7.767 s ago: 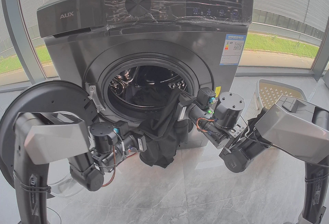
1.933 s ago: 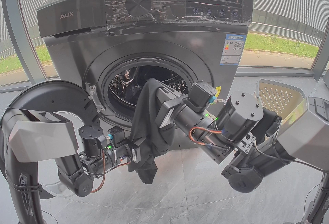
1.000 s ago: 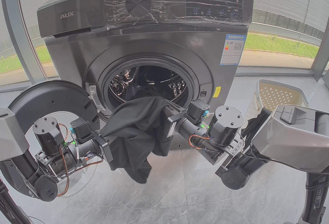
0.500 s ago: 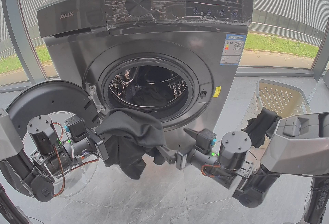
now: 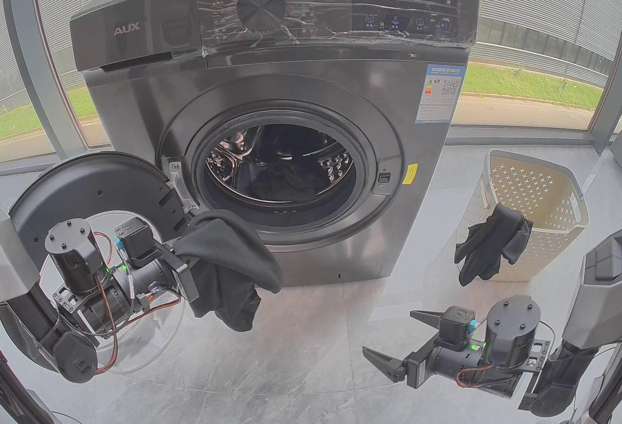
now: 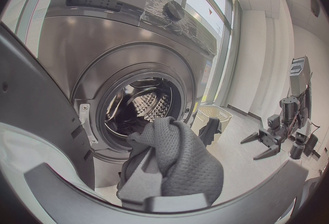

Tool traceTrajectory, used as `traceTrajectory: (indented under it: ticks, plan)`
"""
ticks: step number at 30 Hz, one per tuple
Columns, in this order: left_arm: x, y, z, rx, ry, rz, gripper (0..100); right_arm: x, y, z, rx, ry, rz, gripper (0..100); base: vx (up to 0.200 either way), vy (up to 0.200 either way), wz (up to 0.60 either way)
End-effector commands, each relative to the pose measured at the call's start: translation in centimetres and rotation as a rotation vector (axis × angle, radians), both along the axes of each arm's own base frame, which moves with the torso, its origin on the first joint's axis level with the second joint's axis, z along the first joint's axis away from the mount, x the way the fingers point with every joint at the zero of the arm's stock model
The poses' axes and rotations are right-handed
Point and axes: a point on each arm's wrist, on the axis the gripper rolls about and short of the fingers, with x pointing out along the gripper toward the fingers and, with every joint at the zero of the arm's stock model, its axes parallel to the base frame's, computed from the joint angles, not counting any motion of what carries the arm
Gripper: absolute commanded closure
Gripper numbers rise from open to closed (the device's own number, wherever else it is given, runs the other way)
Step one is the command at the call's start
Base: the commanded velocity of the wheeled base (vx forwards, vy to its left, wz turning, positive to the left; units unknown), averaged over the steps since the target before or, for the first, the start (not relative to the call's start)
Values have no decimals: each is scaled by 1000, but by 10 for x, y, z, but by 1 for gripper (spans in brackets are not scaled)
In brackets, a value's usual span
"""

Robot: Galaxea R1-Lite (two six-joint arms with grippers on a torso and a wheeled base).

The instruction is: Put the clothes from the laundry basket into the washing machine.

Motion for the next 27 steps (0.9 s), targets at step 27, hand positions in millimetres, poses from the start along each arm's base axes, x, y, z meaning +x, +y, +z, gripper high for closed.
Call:
traceTrajectory:
  ticks: [27]
  plan:
    - [-11,10,-10,33,53,75,100,26,-36,33,76,-129,-231,0,0,0,0]
